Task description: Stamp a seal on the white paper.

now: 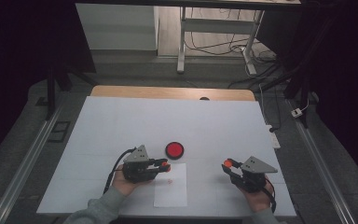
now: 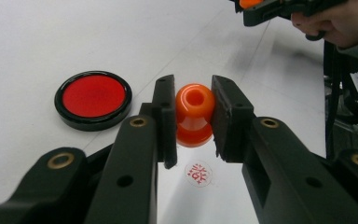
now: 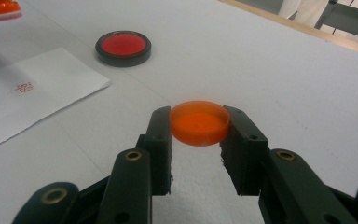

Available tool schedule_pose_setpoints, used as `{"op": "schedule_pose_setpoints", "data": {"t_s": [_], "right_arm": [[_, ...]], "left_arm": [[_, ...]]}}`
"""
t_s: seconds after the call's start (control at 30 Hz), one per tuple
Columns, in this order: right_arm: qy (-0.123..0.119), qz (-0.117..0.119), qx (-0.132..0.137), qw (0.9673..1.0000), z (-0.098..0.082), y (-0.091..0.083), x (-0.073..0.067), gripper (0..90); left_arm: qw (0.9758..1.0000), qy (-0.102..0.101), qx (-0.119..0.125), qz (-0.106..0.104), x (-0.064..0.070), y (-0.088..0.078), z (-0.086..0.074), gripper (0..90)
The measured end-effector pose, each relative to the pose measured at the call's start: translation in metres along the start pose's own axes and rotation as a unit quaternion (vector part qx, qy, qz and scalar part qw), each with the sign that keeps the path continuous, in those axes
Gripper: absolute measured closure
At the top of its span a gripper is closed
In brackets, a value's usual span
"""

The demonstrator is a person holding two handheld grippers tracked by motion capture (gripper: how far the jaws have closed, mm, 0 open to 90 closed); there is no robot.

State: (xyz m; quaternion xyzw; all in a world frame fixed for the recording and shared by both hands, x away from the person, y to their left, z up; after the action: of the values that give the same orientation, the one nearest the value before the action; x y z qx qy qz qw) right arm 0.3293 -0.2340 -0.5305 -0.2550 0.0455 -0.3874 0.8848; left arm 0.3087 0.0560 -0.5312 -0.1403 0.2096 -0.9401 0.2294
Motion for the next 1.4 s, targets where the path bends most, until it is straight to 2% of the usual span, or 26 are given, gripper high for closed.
{"op": "schedule_pose_setpoints", "data": {"t_s": [0.23,0.5,0.87,1.17,1.4], "right_arm": [[0.0,0.001,0.0,1.0,0.0,0.0,0.0,64.4],[0.001,0.001,-0.001,1.0,0.0,0.001,0.0,64.4],[0.001,0.001,0.002,1.0,0.0,0.0,0.001,64.4],[0.002,0.001,-0.001,1.0,-0.001,0.001,0.001,64.4],[0.003,0.002,0.0,1.0,-0.001,0.001,0.001,64.4]], "left_arm": [[0.9999,-0.006,0.009,0.002,-0.002,-0.009,0.006,72.2],[0.9993,-0.02,0.03,0.008,-0.007,-0.024,0.014,72.2],[0.9984,-0.03,0.045,0.014,-0.011,-0.044,0.02,72.1],[0.9983,-0.028,0.048,0.019,-0.014,-0.053,0.022,72.1],[0.9987,-0.023,0.042,0.017,-0.012,-0.051,0.022,72.1]]}}
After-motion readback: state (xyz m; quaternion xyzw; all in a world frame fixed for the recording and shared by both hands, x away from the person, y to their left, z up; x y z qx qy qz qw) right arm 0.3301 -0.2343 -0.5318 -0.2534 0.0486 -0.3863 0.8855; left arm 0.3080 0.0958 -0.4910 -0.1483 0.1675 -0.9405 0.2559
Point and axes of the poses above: each handheld gripper's, and its own axes: y roughly forward along the jaws, z roughly out of its top, x roughly to its right, the point moved 7 cm from there along y, roughly forward along the jaws
